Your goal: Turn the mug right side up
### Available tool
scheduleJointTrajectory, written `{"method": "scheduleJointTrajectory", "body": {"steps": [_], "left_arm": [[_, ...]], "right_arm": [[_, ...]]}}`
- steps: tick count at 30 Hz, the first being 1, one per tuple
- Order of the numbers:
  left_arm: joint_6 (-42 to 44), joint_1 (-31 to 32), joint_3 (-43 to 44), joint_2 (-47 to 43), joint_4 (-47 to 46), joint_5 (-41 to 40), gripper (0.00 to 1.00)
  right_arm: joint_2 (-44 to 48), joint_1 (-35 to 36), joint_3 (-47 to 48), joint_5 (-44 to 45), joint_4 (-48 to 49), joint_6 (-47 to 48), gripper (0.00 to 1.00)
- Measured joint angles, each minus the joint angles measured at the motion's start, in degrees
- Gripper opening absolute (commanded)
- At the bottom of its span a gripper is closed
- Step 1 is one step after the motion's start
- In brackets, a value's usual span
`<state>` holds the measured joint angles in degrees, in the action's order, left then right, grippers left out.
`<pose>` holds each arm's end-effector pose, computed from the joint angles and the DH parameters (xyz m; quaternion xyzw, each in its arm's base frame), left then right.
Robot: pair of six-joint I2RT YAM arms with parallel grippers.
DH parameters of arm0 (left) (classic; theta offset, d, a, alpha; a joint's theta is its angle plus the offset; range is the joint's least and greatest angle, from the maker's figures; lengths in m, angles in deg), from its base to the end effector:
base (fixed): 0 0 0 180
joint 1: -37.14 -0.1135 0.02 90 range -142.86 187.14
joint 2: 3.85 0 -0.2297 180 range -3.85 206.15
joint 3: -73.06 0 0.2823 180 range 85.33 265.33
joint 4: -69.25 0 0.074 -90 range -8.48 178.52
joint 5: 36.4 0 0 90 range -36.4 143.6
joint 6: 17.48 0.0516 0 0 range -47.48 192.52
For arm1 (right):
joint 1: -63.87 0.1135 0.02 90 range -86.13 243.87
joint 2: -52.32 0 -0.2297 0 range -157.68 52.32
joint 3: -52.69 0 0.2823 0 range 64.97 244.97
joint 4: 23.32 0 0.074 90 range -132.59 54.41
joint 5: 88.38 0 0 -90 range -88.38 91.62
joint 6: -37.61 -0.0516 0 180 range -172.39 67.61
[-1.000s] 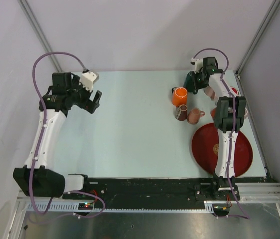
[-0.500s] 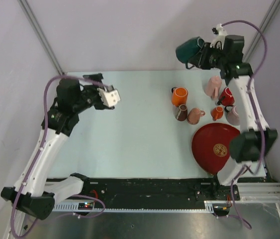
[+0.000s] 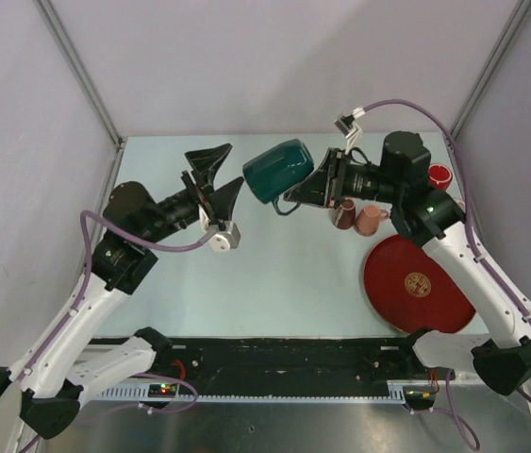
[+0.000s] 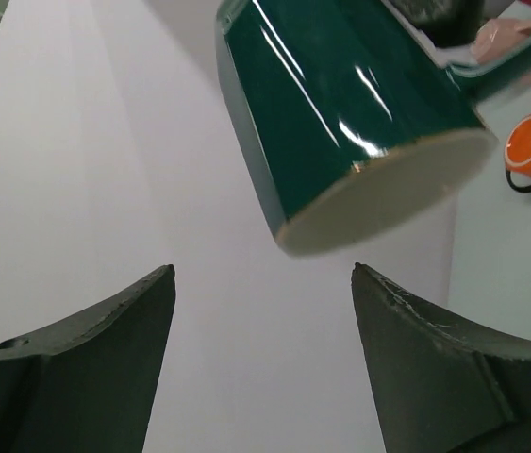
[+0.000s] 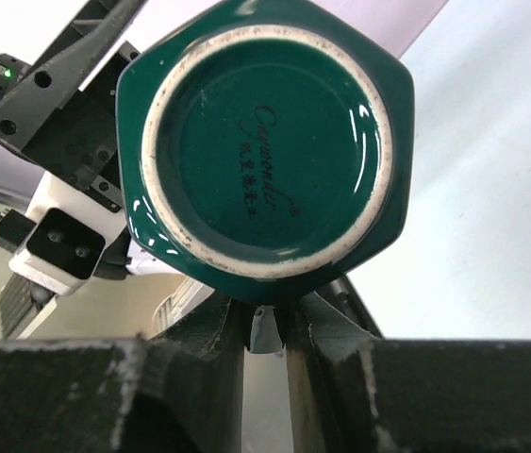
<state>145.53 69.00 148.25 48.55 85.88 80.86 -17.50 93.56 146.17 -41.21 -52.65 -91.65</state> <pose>0.2077 -0.1569 0.4177 0.6216 0.2569 0.1067 0.7323 0.2525 0.1843 0.4313 -0.1867 0.7081 0.5768 0.3620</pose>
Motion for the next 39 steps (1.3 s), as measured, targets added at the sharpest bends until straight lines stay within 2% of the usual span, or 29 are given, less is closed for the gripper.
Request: {"method": "scheduleJointTrajectory", "body": {"steps": [5, 10, 12, 13, 15, 17, 19, 20, 21, 22, 24, 27, 30, 32, 35, 39], "left_arm": [[-1.31, 1.7, -1.44, -2.03, -1.25, 1.38, 0.74], [-2.69, 3.3, -2.1, -3.17, -1.95, 1.99, 0.58], [-3.02, 3.67, -2.27, -3.37, -2.14, 2.08, 0.25], [-3.5, 3.78, -2.32, -3.41, -2.08, 2.32, 0.13], [-4.11, 4.13, -2.95, -3.72, -2.56, 2.99, 0.03], [-6.1, 4.37, -2.97, -4.02, -4.17, 2.86, 0.01], [-8.13, 4.57, -3.04, -4.48, -4.31, 2.27, 0.0], [-9.18, 4.79, -3.08, -4.48, -4.31, 1.55, 0.0], [-10.86, 5.07, -3.1, -4.44, -3.96, 0.52, 0.0], [-13.62, 5.42, -3.1, -4.07, -2.99, -1.49, 0.0], [-21.38, 6.05, -2.49, -2.08, 0.09, -7.8, 0.0], [-36.48, 6.54, 3.48, 4.11, 9.18, -20.65, 0.0], [-55.95, 5.49, 12.52, 12.94, 22.1, -33.09, 0.0], [-68.91, 3.89, 16.9, 17.11, 31.23, -36.83, 0.0], [-84.43, 1.36, 20.37, 20.79, 42.75, -37.4, 0.0], [-98.99, 0.11, 21.11, 23.26, 52.98, -35.36, 0.0]], "right_arm": [[0.55, 5.97, -0.66, 3.74, -1.55, -1.31, 0.0], [1.18, 10.51, -0.74, 6.47, -1.79, -1.97, 0.0], [1.09, 11.82, -0.74, 6.62, -1.6, -2.49, 0.0], [1.01, 12.24, -0.74, 6.67, -1.36, -2.73, 0.0], [0.79, 12.76, -0.74, 6.91, -0.55, -3.3, 0.0], [0.2, 12.74, -0.79, 7.45, -0.61, -2.75, 0.19], [-0.24, 12.76, -0.83, 8.02, -0.72, -2.82, 0.47], [-0.28, 12.63, -0.83, 8.79, -1.49, -2.62, 0.68], [-0.24, 12.55, -0.83, 9.57, -2.19, -2.58, 0.83], [-0.09, 12.33, -0.81, 10.86, -2.91, -2.1, 0.91], [0.31, 11.41, -0.5, 14.82, -5.4, -0.02, 0.97], [1.36, 10.64, 0.44, 23.89, -11.37, 3.21, 0.99], [2.75, 11.96, 1.31, 35.21, -17.0, 5.73, 0.99], [3.17, 14.29, 1.75, 41.68, -19.21, 6.82, 1.0], [2.58, 20.79, 2.21, 51.45, -19.98, 7.98, 0.99], [-1.49, 28.48, 3.52, 60.19, -18.78, 9.03, 0.98]]}}
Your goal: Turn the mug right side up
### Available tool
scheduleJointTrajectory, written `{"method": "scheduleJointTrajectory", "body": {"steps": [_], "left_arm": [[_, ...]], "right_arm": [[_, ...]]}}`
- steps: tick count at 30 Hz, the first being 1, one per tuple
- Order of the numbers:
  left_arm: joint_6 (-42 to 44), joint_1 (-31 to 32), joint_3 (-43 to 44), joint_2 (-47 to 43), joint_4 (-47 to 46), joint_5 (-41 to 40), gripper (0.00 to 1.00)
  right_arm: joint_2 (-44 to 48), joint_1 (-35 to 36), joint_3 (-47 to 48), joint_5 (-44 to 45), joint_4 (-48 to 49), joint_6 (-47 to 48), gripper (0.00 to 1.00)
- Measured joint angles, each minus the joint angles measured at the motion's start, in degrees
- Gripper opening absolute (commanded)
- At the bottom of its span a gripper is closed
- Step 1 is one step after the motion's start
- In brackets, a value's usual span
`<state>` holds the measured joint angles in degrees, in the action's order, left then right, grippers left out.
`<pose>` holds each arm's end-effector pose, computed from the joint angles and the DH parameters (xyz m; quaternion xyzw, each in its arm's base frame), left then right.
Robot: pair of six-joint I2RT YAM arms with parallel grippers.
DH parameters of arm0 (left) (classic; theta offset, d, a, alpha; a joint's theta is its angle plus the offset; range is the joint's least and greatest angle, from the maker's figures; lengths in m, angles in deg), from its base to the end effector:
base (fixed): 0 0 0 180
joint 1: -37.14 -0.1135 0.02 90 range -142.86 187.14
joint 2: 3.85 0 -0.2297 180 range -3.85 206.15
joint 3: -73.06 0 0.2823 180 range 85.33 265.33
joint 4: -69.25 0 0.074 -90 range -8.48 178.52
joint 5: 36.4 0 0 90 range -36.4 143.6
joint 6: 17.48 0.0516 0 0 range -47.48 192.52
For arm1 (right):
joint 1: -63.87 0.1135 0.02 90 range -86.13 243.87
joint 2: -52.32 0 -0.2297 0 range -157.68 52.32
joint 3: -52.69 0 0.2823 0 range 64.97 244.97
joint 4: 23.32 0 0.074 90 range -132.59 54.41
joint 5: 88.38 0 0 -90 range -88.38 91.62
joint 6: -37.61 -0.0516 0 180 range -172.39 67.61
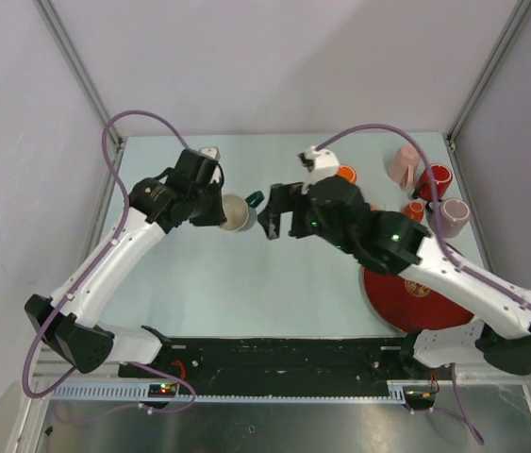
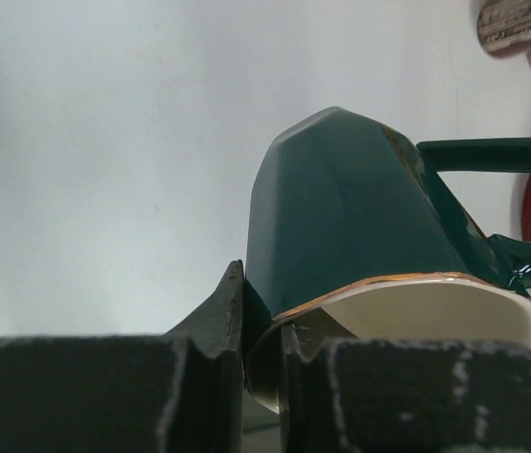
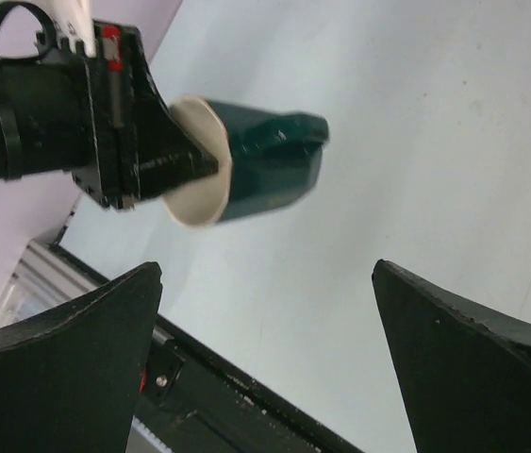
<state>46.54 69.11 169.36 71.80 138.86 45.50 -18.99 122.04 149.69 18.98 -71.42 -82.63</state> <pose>0.2663 -0.1576 0.3412 0.0241 0.9342 -0.1115 0.3379 0.1791 0.2593 0.4065 -0.1168 0.8175 0.2935 0.4816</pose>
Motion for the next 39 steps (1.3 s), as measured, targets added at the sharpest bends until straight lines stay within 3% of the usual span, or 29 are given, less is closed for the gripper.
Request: {"method": "scheduleJointTrajectory", "body": {"steps": [7, 10, 14, 16, 18, 19, 21, 25, 28, 32, 39], "left_arm": [[-9.05, 0.35, 1.86, 1.68, 5.79, 2.93, 0.0], [-10.56, 0.37, 3.26, 1.7, 6.05, 3.19, 0.0], [-11.56, 0.37, 3.74, 1.7, 6.03, 3.34, 0.0], [-11.65, 0.37, 3.74, 1.75, 6.25, 3.39, 0.0], [-11.8, 0.37, 3.74, 1.97, 6.38, 2.97, 0.0], [-12.2, 0.37, 3.74, 2.14, 6.69, 2.69, 0.0], [-12.68, 0.35, 3.74, 2.62, 6.75, 2.21, 0.12], [-7.72, 0.26, 3.87, 5.03, 4.33, 7.04, 0.64], [-0.07, 0.28, 4.55, 5.81, 1.6, 12.44, 0.83], [7.67, 0.09, 5.44, 5.75, 0.15, 17.05, 0.95], [14.53, -0.02, 8.0, 5.27, -1.36, 23.5, 0.97]], "right_arm": [[-12.7, 3.56, 7.02, 7.74, 3.19, 2.19, 0.84], [-16.28, 3.61, 8.92, 8.74, 3.61, 3.19, 0.72], [-18.49, 3.65, 9.51, 8.9, 3.19, 4.0, 0.44], [-19.89, 3.65, 10.29, 8.96, 2.69, 4.55, 0.19], [-21.51, 3.63, 11.72, 9.38, 2.27, 4.66, 0.05], [-22.43, 3.65, 12.57, 10.51, 1.77, 4.57, 0.02], [-23.87, 3.13, 13.62, 11.58, 1.01, 4.2, 0.01], [-23.37, 1.25, 11.85, 12.61, -0.85, 4.85, 0.0], [-20.41, -2.86, 5.31, 10.69, -2.6, 4.57, 0.0], [-13.92, -9.53, -4.61, 10.27, -6.01, 3.89, 0.0], [3.34, -25.24, -16.48, 9.27, -9.73, 1.97, 0.0]]}}
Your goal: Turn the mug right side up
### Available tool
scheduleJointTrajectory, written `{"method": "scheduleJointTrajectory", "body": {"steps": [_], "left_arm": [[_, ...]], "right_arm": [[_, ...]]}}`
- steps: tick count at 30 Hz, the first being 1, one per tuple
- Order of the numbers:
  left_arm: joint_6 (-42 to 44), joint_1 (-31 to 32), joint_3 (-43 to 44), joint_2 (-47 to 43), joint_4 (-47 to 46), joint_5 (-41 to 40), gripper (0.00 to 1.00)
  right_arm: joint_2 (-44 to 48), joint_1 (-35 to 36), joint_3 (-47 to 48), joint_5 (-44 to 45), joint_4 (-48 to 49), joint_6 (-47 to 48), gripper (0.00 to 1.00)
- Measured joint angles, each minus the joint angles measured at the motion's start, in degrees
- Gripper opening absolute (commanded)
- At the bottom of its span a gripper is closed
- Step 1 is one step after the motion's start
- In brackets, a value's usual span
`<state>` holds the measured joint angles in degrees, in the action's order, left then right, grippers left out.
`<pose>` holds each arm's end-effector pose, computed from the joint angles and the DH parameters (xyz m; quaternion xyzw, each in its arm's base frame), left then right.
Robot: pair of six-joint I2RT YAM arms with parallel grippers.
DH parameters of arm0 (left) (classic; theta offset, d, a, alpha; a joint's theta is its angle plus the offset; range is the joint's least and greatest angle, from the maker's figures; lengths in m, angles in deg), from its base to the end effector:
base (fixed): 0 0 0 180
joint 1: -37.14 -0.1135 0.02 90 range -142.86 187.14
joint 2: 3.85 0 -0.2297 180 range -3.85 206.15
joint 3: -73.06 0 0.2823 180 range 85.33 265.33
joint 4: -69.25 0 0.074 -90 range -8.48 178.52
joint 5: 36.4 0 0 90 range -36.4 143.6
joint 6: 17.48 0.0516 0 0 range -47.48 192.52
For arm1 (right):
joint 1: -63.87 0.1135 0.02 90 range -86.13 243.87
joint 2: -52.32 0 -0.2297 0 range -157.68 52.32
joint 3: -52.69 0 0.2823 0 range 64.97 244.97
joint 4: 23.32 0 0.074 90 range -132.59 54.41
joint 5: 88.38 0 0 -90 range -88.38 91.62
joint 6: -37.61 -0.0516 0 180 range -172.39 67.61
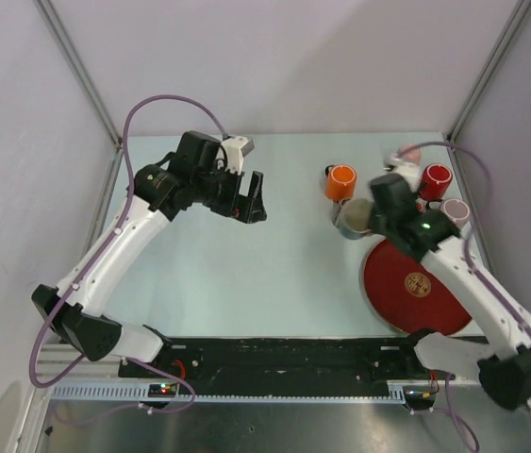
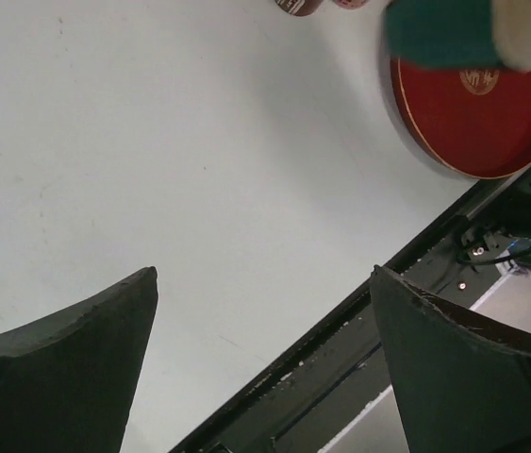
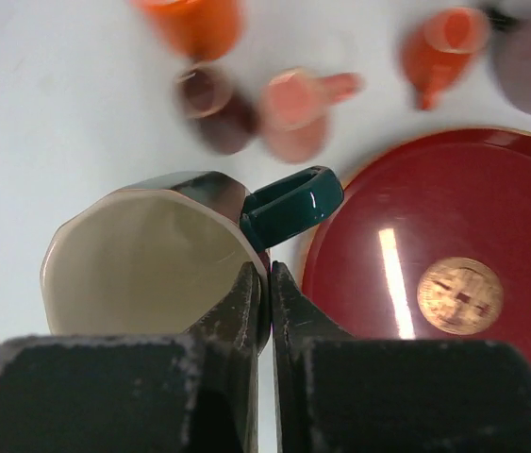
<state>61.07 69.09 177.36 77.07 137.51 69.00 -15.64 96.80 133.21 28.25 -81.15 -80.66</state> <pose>0.2732 -0.1866 0.3650 0.2134 0.8914 -0.2555 0.3075 0.2592 0.1403 0.3025 0.0510 0.9027 0.0052 0.4271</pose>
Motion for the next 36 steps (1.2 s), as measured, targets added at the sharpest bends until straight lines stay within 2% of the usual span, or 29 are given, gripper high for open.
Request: {"method": "scheduleJointTrajectory", "body": {"steps": [2, 6, 9, 11, 14, 21, 23, 25, 26, 36], "left_arm": [[1.42, 0.0, 0.0, -0.44, -0.17, -0.22, 0.97], [3.96, -0.15, -0.07, -1.25, -0.57, -1.66, 0.98], [4.96, -0.39, -0.55, -1.86, -1.09, -2.23, 0.98], [5.51, -0.52, -1.07, -2.27, -1.46, -2.45, 0.98], [6.23, -0.63, -1.77, -2.86, -1.55, -3.02, 0.98], [7.43, -1.57, -2.27, -3.72, -1.88, -3.91, 0.98], [7.54, -1.9, -2.27, -3.98, -1.92, -4.42, 0.98], [7.63, -2.25, -2.27, -4.24, -1.92, -4.74, 0.99], [7.72, -2.38, -2.27, -4.33, -1.95, -4.81, 0.99], [8.52, -2.86, -2.27, -4.44, -1.97, -4.81, 0.99]], "right_arm": [[5.46, -7.74, -3.93, -1.07, 0.52, -0.24, 0.0], [14.27, -28.37, -14.91, -2.49, 2.23, -0.02, 0.0], [14.36, -39.89, -20.41, -6.97, 2.82, 1.01, 0.0], [12.28, -44.46, -22.34, -9.46, 3.3, 1.73, 0.0], [8.66, -47.36, -23.06, -11.89, 5.27, 2.99, 0.0], [1.81, -49.18, -22.73, -15.19, 15.34, 3.8, 0.01], [0.66, -49.64, -22.58, -15.96, 17.33, 3.72, 0.15], [-0.39, -49.92, -22.36, -16.7, 18.91, 3.65, 0.34], [-0.81, -49.94, -22.18, -16.87, 19.34, 3.63, 0.39], [-1.73, -49.96, -15.58, -17.92, 17.14, 7.19, 0.63]]}}
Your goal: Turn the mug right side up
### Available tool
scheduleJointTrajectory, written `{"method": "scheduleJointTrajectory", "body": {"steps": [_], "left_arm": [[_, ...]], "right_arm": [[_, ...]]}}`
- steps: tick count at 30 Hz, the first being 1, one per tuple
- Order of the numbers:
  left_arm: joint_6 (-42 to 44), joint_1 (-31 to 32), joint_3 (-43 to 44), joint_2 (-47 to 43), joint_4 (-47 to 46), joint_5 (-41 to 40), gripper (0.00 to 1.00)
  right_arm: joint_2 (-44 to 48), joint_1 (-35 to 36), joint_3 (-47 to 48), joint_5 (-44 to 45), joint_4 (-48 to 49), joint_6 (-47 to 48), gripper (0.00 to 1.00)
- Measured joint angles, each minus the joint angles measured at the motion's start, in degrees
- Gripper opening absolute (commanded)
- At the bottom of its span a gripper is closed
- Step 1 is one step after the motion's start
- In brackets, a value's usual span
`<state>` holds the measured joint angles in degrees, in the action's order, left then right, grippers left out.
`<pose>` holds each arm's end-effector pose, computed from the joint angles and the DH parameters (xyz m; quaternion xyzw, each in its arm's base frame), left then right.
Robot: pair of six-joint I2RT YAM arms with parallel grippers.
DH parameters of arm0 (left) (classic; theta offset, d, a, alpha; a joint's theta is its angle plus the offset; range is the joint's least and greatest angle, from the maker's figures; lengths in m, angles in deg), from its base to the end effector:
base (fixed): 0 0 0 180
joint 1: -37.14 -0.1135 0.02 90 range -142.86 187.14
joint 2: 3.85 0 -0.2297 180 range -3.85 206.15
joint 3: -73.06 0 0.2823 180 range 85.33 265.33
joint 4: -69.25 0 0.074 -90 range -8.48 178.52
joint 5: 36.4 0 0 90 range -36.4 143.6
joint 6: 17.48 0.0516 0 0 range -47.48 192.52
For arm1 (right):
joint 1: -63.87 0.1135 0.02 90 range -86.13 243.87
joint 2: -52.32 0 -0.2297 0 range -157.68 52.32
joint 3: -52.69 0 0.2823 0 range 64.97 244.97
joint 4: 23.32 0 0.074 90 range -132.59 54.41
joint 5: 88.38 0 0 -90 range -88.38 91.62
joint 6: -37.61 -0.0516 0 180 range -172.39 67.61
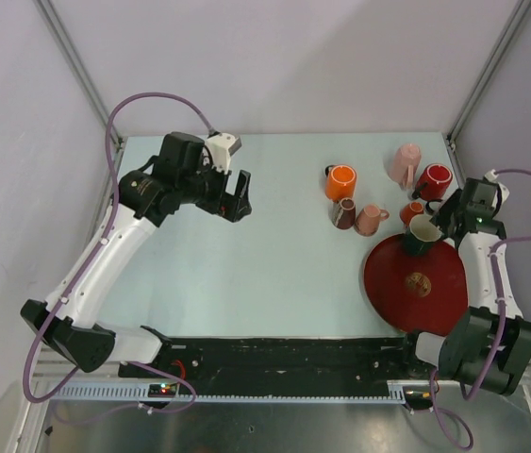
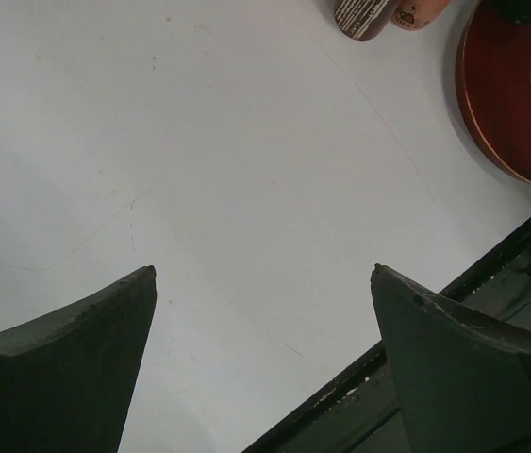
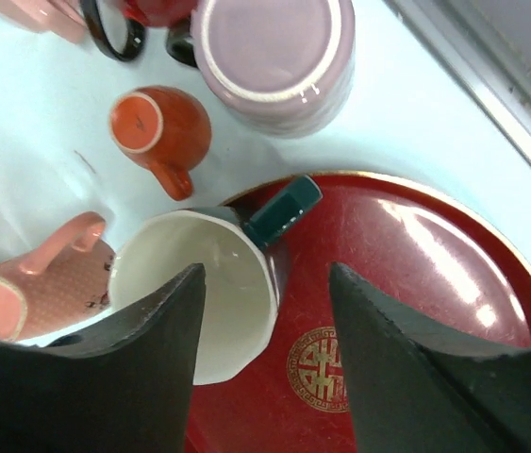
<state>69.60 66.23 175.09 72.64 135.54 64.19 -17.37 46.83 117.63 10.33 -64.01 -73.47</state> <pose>0.2711 -0.1617 0.3771 0.2424 0.8730 -0.1950 0.3757 0.2934 -0.0981 0.2165 0.3285 0.8627 -0.0569 0.3803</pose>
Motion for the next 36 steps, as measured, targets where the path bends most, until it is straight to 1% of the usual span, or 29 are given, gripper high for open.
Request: {"method": "scheduleJointTrajectory", "body": {"steps": [3, 6, 8, 10, 12, 13, 14, 18, 24, 28, 36], "left_arm": [[0.02, -0.09, 0.02, 0.0, 0.0, 0.02, 0.99], [0.44, -0.24, 0.02, 0.0, -0.04, 0.02, 0.99], [0.66, -0.42, 0.04, 0.0, -0.15, 0.0, 0.99], [1.53, -0.66, 0.04, 0.0, -0.37, -0.04, 0.99], [2.47, -0.83, 0.09, 0.0, -0.48, -0.28, 0.99], [3.04, -0.9, 0.11, 0.0, -0.61, -0.44, 0.99], [3.43, -0.9, 0.11, -0.02, -0.76, -0.57, 0.99], [4.96, -0.92, 0.09, -0.35, -0.94, -1.51, 0.99], [6.01, -0.94, 0.09, -0.87, -1.22, -2.03, 0.99], [6.58, -0.96, 0.07, -0.87, -1.22, -2.34, 0.99], [7.78, -1.01, -0.02, -0.87, -1.22, -2.51, 0.99]], "right_arm": [[0.9, 1.18, 2.78, -0.42, -1.03, 2.62, 0.71], [2.14, 4.92, 4.79, -6.36, -0.79, 8.81, 0.74], [2.21, 9.22, 6.19, -13.35, -0.76, 15.74, 0.76], [1.68, 13.84, 7.17, -19.32, -1.09, 22.97, 0.81], [0.52, 18.32, 7.87, -24.5, -1.79, 30.75, 0.91], [-0.44, 20.17, 8.13, -26.23, -2.23, 34.27, 0.95], [-1.29, 21.05, 8.31, -27.06, -2.56, 36.17, 0.98], [-8.04, 22.4, 11.98, -26.01, -4.5, 39.91, 0.99], [-20.94, 25.22, 19.61, -20.72, -5.22, 42.27, 0.99], [-27.63, 26.14, 21.64, -18.67, -6.19, 45.33, 0.99], [-31.71, 24.28, 22.62, -17.66, -7.3, 52.7, 0.99]]}}
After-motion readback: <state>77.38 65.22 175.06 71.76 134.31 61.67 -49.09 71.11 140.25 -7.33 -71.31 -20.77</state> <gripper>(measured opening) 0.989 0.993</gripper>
